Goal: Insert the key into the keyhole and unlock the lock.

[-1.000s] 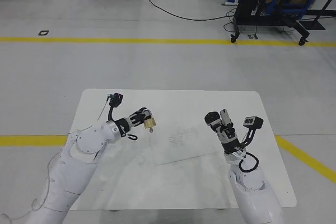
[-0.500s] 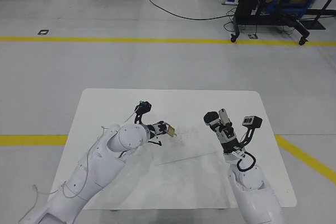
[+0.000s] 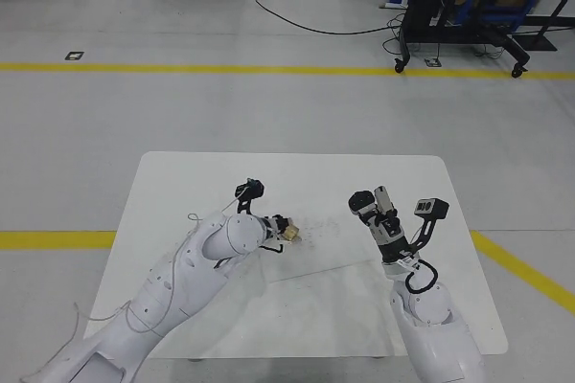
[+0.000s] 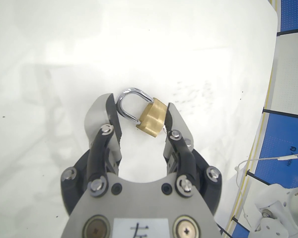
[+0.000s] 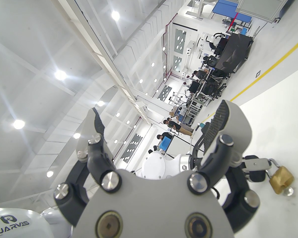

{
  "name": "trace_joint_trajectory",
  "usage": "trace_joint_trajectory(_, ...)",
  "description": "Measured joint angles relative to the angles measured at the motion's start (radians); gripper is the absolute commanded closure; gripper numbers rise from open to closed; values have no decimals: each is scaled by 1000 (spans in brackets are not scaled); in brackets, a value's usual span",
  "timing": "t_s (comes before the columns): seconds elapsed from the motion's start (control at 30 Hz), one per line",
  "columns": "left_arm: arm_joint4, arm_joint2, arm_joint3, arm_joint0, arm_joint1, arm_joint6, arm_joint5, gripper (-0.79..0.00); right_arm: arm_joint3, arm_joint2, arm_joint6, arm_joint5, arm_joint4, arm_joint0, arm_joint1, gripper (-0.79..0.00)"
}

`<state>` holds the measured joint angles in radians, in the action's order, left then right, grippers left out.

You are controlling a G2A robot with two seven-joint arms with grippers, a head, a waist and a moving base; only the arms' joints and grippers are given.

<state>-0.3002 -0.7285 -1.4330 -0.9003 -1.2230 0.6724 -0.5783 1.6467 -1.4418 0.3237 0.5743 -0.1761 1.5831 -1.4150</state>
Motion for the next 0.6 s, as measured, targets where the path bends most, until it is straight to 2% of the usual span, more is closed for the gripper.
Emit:
trace_joint_trajectory(0.13, 44, -64, -88, -57, 18, 17, 61, -785, 0, 0, 0, 0, 0, 0, 0, -785)
trace_joint_trajectory(0.27, 35, -171, -230, -150, 52, -9, 163, -785, 0, 0, 0, 0, 0, 0, 0, -785)
trace_joint_trajectory(0.4, -11, -328, -393, -276, 92, -70, 299, -785, 0, 0, 0, 0, 0, 0, 0, -785)
trace_joint_trajectory(0.6, -112, -531, -580, -458, 130, -188, 500, -785, 0, 0, 0, 0, 0, 0, 0, -785)
